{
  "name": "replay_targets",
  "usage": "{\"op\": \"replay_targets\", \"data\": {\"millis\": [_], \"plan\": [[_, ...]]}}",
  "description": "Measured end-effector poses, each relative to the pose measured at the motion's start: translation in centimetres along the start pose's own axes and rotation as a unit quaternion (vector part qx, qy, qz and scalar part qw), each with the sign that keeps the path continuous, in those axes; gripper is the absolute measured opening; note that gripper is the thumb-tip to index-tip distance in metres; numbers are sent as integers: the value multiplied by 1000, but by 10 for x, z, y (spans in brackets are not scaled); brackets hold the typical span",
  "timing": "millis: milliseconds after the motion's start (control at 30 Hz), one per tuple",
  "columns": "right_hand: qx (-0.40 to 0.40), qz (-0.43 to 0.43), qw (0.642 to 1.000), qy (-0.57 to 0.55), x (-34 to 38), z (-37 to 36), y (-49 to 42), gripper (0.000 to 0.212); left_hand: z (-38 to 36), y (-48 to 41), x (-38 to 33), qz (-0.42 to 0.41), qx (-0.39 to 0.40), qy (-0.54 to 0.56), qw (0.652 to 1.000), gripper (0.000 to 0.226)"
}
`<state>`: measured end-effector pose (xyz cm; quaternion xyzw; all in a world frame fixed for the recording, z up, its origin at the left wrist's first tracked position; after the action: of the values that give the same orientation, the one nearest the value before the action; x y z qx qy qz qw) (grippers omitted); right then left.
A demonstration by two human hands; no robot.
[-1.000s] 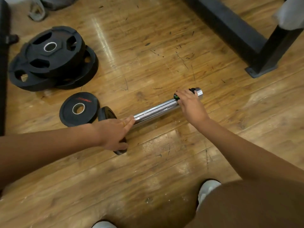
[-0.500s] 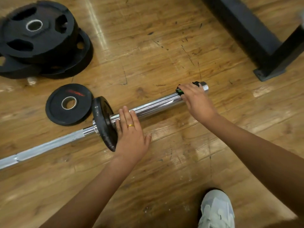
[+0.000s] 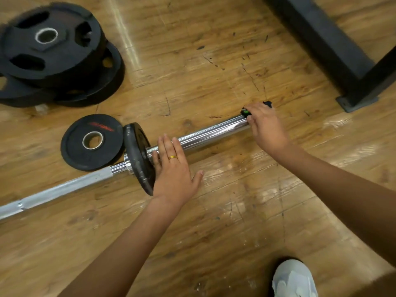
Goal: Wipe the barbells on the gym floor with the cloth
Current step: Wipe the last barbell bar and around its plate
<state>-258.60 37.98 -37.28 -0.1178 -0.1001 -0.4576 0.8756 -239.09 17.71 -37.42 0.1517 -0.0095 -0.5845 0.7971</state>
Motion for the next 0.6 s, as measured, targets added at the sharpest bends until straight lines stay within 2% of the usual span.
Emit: {"op": "replay_targets", "data": {"millis": [133,200,333,500,600], "plan": [[35,69,997,8,10,-7,-9,35,4,-11,5,-3,6,5,1000,106],[35,53,998,9,7,-3,-19,34,6,-19,7,-4,9,4,1000,106],[-18,10,1000,-18,19,-13,-27,32,8,-34,13,3,0,-3,1000,106],[27,63,998,-12,21,-12,-33,36,8,-41,14,2,-7,-2,1000,106],[0,20,1000,-19,10,-9,-38,35,9,-43,15,6,-12,2,1000,105]]}}
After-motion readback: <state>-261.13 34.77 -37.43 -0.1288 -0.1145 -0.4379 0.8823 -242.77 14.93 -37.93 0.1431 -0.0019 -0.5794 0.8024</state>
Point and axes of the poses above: each hand's wrist, its own y-axis away from the middle knuckle, its own z-axis out of the back of the hand, x = y × z, the point moved 3 cm from there along -y, towards the middle knuckle, and after that the axes turned 3 degrees about y, right-handed, at the moved point
